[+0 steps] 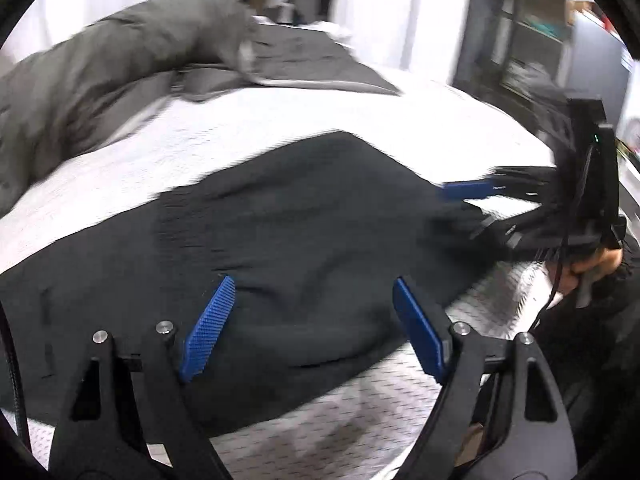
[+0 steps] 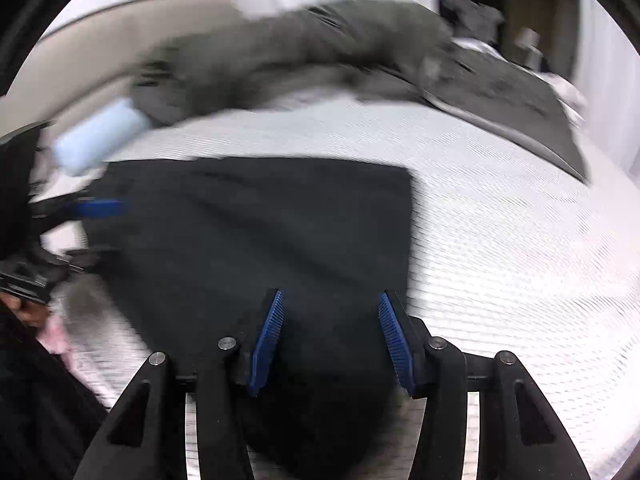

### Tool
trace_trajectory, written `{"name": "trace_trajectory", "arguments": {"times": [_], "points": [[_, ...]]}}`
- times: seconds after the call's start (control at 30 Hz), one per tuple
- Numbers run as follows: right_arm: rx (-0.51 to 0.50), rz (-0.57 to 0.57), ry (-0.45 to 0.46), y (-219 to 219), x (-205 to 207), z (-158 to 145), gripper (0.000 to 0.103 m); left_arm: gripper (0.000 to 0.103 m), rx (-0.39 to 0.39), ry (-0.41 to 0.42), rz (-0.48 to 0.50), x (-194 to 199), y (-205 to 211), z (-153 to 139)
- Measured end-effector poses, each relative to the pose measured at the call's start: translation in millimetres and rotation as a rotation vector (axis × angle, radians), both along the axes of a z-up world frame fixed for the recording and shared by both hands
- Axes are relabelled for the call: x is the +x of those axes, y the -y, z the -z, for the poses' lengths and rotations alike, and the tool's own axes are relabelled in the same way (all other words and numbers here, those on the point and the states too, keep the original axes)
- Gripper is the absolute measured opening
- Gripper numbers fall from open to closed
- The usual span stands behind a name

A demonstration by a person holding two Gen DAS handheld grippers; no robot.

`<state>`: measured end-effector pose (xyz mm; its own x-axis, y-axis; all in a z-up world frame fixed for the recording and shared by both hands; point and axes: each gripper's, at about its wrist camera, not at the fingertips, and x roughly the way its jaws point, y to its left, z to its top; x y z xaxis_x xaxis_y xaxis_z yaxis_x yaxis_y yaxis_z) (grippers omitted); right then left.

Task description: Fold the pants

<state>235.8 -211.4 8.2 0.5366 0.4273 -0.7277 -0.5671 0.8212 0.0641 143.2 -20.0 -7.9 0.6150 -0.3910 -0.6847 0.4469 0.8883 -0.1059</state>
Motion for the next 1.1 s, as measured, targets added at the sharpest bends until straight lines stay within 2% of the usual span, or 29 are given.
{"name": "trace_trajectory", "arguments": {"times": [0.03, 0.07, 0.13, 0.37, 0.43, 0.5, 0.57, 0.6, 0.63, 0.67, 0.73, 0.77, 0.83, 0.87, 0.97, 1.1], "points": [[-0.003, -0.035, -0.012, -12.3, -3.1, 5.5, 0.052, 0.079, 0.026, -0.014, 0.01, 0.7, 5.2, 5.2], [-0.049, -0.071, -0.036, -26.6, -2.5, 16.1, 0.052, 0.079, 0.083, -0.035, 0.014, 3.3, 11.3, 15.5], [-0.115, -0.073, -0.045, -30.7, -4.4, 30.7, 0.052, 0.079, 0.13, -0.052, 0.006, 3.3, 9.1, 27.8], [-0.101, 0.069, -0.038, 38.7, -14.5, 28.8, 0.053, 0.079, 0.027, -0.055, -0.063, -13.6, -43.1, 30.9], [-0.048, 0.092, -0.044, 52.6, -13.3, 27.4, 0.056, 0.079, 0.018, -0.051, -0.092, -15.4, -52.1, 27.2], [0.006, 0.102, 0.001, 52.1, -15.4, 13.4, 0.059, 0.079, -0.039, -0.049, -0.144, -21.4, -67.9, 18.2], [0.075, 0.079, 0.043, 50.0, -12.9, 0.7, 0.074, 0.079, -0.123, -0.053, -0.246, -29.6, -93.9, 11.5], [0.109, 0.063, 0.051, 48.0, -16.7, -2.3, 0.086, 0.081, -0.159, -0.058, -0.3, -35.1, -108.7, 10.4], [0.108, 0.04, 0.04, 43.4, -25.0, -0.4, 0.089, 0.082, -0.193, -0.07, -0.373, -40.4, -126.0, 9.9], [0.072, 0.02, 0.019, 39.8, -26.5, 6.8, 0.089, 0.083, -0.224, -0.085, -0.463, -47.5, -146.4, 12.7], [-0.082, 0.026, -0.036, 28.3, -19.7, 31.7, 0.089, 0.083, -0.258, -0.113, -0.6, -60.2, -179.3, 20.1], [-0.114, 0.037, -0.043, 26.3, -19.0, 38.6, 0.089, 0.082, -0.277, -0.127, -0.681, -68.5, -199.9, 25.7], [-0.081, 0.039, -0.018, 28.0, -19.6, 28.5, 0.089, 0.082, -0.315, -0.141, -0.781, -79.3, -227.9, 34.5], [-0.045, 0.039, -0.007, 33.4, -22.2, 20.2, 0.089, 0.082, -0.358, -0.142, -0.825, -84.6, -244.7, 38.5], [0.072, 0.069, 0.022, 50.3, -28.1, 0.6, 0.093, 0.082, -0.469, -0.142, -0.899, -84.1, -281.5, 45.9], [0.069, 0.111, 0.009, 59.8, -26.0, 2.0, 0.093, 0.082, -0.573, -0.123, -0.981, -65.5, -318.3, 55.7]]}}
